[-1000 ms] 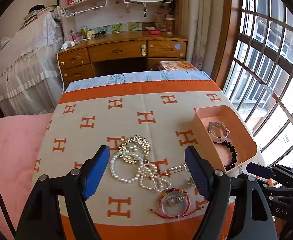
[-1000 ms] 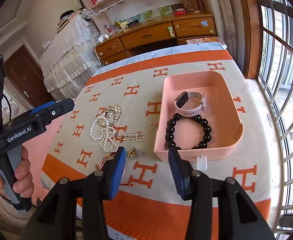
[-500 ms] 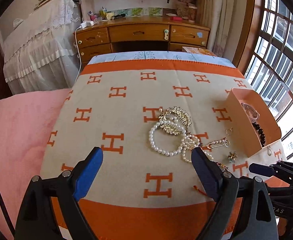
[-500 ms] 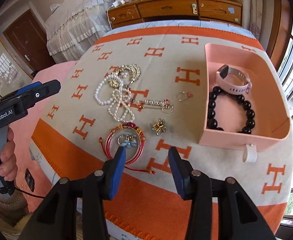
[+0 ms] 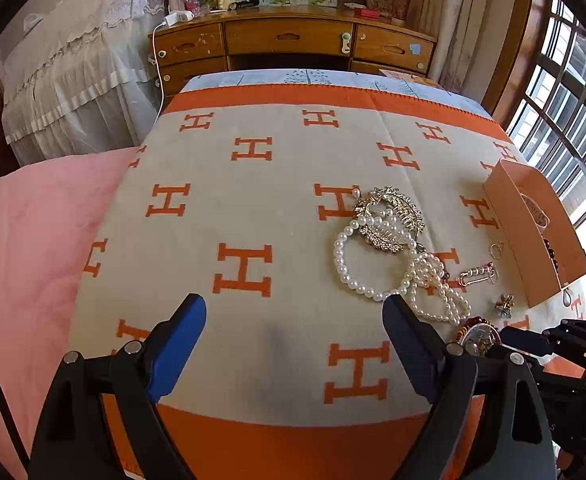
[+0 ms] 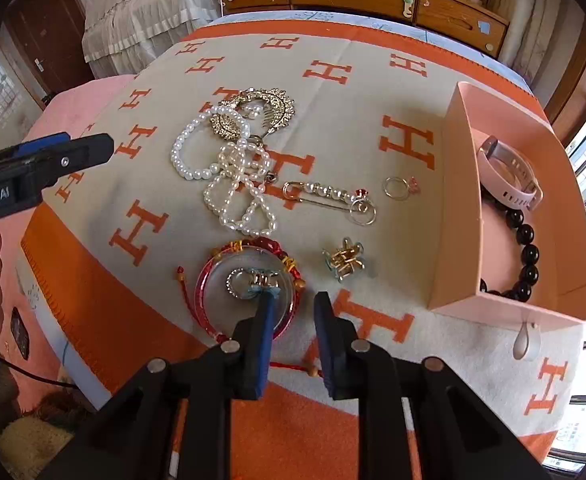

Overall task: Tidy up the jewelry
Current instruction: 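Grasp the red string bracelet with the right tool while the left tool grasps a pearl necklace, then lower the red bracelet and pearl necklace into the pink box and release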

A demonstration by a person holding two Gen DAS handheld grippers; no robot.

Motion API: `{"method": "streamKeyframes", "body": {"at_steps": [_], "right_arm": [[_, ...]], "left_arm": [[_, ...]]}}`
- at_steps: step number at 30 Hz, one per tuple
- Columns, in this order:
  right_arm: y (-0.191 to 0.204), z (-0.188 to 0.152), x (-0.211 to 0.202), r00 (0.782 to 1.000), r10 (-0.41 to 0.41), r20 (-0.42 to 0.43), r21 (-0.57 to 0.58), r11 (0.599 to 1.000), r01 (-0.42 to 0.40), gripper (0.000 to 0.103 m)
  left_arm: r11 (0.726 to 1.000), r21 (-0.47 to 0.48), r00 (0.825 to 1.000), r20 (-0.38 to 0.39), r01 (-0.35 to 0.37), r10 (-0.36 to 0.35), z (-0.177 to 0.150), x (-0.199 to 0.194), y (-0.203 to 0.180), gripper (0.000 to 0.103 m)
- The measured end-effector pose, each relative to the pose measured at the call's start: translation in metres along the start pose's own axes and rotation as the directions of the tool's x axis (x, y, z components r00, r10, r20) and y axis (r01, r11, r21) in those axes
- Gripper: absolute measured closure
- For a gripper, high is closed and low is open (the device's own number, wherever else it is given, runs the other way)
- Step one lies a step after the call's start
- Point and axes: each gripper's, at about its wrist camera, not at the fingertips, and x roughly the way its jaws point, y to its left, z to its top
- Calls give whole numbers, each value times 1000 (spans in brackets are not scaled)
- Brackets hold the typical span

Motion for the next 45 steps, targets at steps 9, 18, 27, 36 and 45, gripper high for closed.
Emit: {"method": "streamKeyframes", "body": {"at_steps": [9,18,27,36,45], "right_arm": [[-15,-1,-2,997,66,31,72,995,-68,96],[-32,-2,-24,982,137,131,120,981,-153,96],[-49,2,-26,963,185,196,172,960,-220,96],[-62,-5,-37,944,191,271,212,944,-252,96],[-77,-14,-69,909,148,389,245,935,-257,96]], "left_arm": [[996,81,996,-87,35,-28,33,54,-6,20],[975,209,984,-173,71,-34,52,90,-26,50],[930,345,977,-208,124,-53,56,90,-51,95],[961,246,987,-131,126,-96,61,54,-47,98],[963,230,988,28,140,-150,75,-36,-70,98]]}}
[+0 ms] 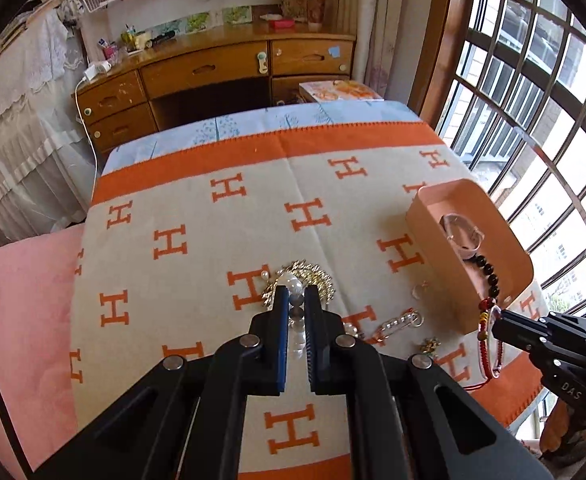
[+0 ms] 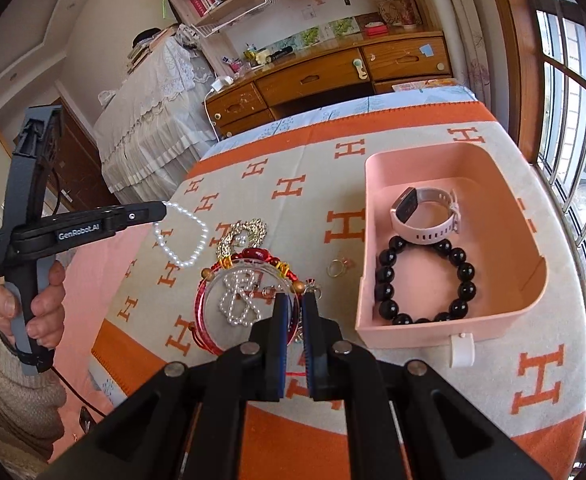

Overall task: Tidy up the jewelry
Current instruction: 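Lower the red bracelet and pearl necklace into the pink box and release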

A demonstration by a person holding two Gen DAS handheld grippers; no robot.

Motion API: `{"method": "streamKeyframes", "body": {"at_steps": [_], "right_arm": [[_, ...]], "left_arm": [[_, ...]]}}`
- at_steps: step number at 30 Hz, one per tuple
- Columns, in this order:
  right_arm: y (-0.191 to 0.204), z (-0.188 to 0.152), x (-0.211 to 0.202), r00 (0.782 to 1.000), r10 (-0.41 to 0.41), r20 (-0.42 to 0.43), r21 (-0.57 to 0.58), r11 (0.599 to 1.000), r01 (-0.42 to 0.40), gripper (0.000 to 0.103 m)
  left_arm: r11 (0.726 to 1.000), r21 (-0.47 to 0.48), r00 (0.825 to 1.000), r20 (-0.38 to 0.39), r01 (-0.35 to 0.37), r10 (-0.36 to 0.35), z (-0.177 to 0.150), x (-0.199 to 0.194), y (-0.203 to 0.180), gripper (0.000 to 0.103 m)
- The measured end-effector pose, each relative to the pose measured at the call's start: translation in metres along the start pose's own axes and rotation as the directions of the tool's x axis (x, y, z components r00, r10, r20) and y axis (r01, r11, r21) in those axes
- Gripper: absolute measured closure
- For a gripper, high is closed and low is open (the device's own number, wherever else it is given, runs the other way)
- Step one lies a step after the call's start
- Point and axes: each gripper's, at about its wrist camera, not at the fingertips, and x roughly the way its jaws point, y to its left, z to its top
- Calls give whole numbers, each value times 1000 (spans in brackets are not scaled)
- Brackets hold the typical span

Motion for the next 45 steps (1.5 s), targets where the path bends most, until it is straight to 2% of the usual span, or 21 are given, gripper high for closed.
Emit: {"method": "streamKeyframes", "body": {"at_steps": [7,12,16,20,24,27,30,32,36,38,41,45], "right_arm": [[-32,6,-41,989,-71,132,96,994,59,96],[-61,2,-64,970,-144,198,181,977,109,96],[-79,-4,-76,952,-204,228,233,961,150,96],[-96,-9,-81,939,-243,242,280,944,172,96],[-113,-14,-86,933,-258,249,317,932,174,96],[-121,-18,-87,931,-268,247,329,927,180,96],[-124,-17,-86,935,-260,241,328,929,174,96],[-123,-15,-83,939,-250,234,317,933,170,96],[-120,-9,-75,948,-225,225,296,943,154,96],[-119,-5,-70,952,-213,219,286,947,146,96],[-115,3,-62,958,-195,212,271,953,134,96],[-112,15,-48,967,-173,187,260,958,121,96]], "left_arm": [[999,33,995,93,30,-33,27,-42,-42,98],[992,92,990,106,82,-92,46,-42,-91,98],[981,137,984,91,137,-151,58,-28,-132,98],[965,170,977,38,202,-211,65,-2,-173,98],[951,185,969,-53,246,-240,59,32,-203,98],[948,190,963,-131,257,-235,46,61,-216,98],[954,194,962,-198,228,-190,30,87,-216,97],[963,196,966,-215,187,-144,21,95,-211,84],[972,178,974,-193,151,-116,13,89,-198,69],[977,168,982,-161,130,-103,13,80,-189,38],[984,166,996,-80,60,-47,11,62,-177,34],[991,130,999,-39,21,-16,7,47,-155,34]]}}
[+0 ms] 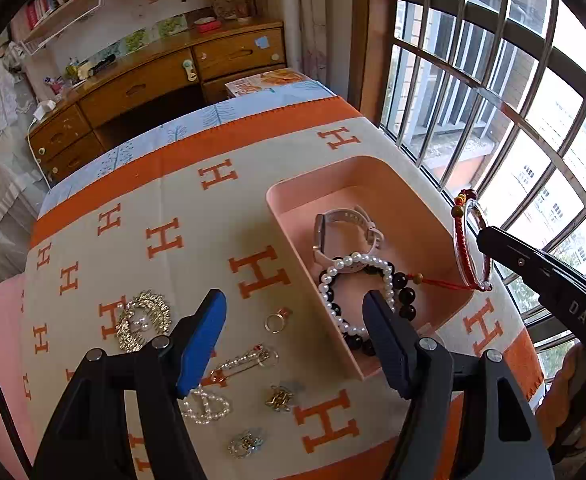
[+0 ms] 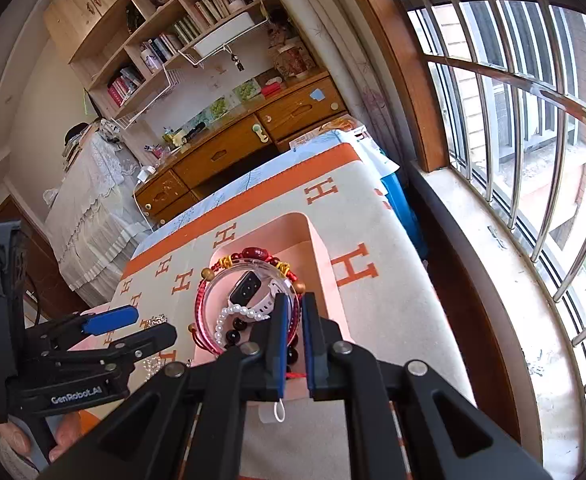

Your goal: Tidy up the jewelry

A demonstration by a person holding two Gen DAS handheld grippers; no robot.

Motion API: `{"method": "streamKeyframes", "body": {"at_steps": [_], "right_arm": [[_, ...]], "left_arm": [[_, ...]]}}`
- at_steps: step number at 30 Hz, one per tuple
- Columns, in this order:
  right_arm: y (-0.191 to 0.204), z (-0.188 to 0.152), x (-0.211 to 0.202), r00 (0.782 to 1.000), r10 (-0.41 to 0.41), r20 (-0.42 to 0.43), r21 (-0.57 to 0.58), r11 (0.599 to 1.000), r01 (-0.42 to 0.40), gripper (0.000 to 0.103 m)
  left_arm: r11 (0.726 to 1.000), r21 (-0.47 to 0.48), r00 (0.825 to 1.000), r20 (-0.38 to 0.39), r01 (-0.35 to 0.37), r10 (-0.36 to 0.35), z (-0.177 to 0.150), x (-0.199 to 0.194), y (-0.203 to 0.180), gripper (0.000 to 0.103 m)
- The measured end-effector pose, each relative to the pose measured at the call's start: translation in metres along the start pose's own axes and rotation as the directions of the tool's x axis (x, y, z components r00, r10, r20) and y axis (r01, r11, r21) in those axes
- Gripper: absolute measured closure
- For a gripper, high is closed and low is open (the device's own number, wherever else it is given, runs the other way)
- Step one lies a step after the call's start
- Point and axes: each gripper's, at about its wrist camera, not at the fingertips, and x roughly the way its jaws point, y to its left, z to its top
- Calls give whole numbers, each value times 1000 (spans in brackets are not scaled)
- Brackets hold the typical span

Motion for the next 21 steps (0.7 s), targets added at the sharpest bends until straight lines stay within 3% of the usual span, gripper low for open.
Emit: {"method": "streamKeyframes", "body": {"at_steps": [6,14,16,21], "right_arm": [[9,8,27,998,2,-60,-6,1000,-2,96],[10,14,58,985,-106,-140,-7,994,106,95],[10,13,59,983,-93,-158,3,996,95,95],[25,7,47,986,-101,-133,-46,994,96,94]], "left_arm": [[997,-48,997,32,-64,66,-16,-13,28,34],[987,-126,992,60,-103,112,-25,-23,60,34],[983,-149,991,68,-108,119,-26,-26,69,34],[973,-201,989,77,-111,129,-32,-32,88,33]]}}
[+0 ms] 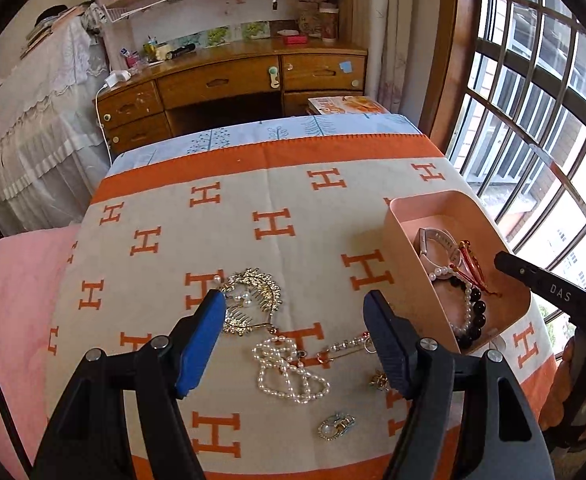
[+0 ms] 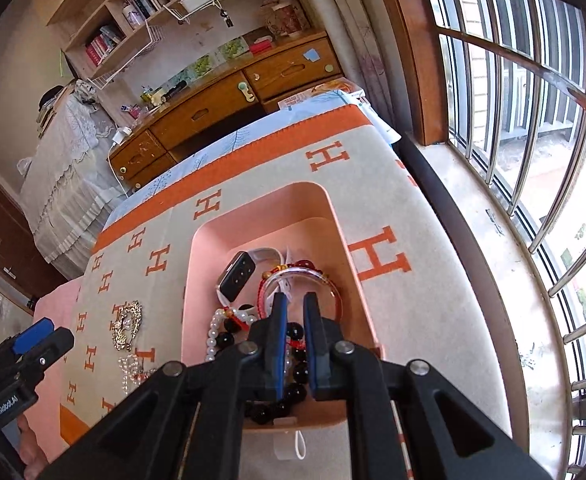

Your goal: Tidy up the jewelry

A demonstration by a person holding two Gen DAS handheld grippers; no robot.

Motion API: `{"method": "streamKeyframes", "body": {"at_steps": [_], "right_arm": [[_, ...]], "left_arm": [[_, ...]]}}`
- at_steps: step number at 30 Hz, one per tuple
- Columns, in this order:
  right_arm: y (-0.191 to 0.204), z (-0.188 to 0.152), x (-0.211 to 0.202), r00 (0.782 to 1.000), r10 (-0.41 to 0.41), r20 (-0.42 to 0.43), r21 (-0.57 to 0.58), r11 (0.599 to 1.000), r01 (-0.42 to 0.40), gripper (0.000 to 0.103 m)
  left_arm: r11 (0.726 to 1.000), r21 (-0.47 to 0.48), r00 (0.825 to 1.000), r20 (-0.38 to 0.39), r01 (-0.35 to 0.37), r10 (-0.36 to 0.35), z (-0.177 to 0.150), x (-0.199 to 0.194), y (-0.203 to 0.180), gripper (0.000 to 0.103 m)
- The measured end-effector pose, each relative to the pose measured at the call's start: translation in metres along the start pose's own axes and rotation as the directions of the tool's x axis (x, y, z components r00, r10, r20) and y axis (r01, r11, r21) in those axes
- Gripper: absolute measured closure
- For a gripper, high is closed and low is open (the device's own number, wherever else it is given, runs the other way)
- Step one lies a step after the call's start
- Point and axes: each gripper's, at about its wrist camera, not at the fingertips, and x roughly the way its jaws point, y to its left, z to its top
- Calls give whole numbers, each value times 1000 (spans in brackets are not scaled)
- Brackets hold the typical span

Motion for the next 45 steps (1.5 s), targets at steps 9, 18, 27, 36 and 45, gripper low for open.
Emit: {"method": "streamKeyframes", "body": {"at_steps": [9,18,27,36,45], "right_arm": [[28,-19,-22,1000,28,3,-72,997,-27,94],[60,-49,-39,995,91,-26,-141,986,-94,94],[80,-82,-36,990,118,-70,-173,976,-129,70],[84,-102,-20,983,131,-128,-177,972,-153,70],[78,-110,-4,976,136,-168,-162,973,-164,70]], "left_arm": [[999,-33,1000,17,-12,13,-17,-16,18,27],[1000,-22,1000,15,-13,13,-50,-33,29,27],[999,41,999,-32,19,-17,-90,-31,25,27],[980,157,991,-73,120,-109,-110,-11,6,27],[966,205,985,-101,155,-137,-112,17,-9,31]]}}
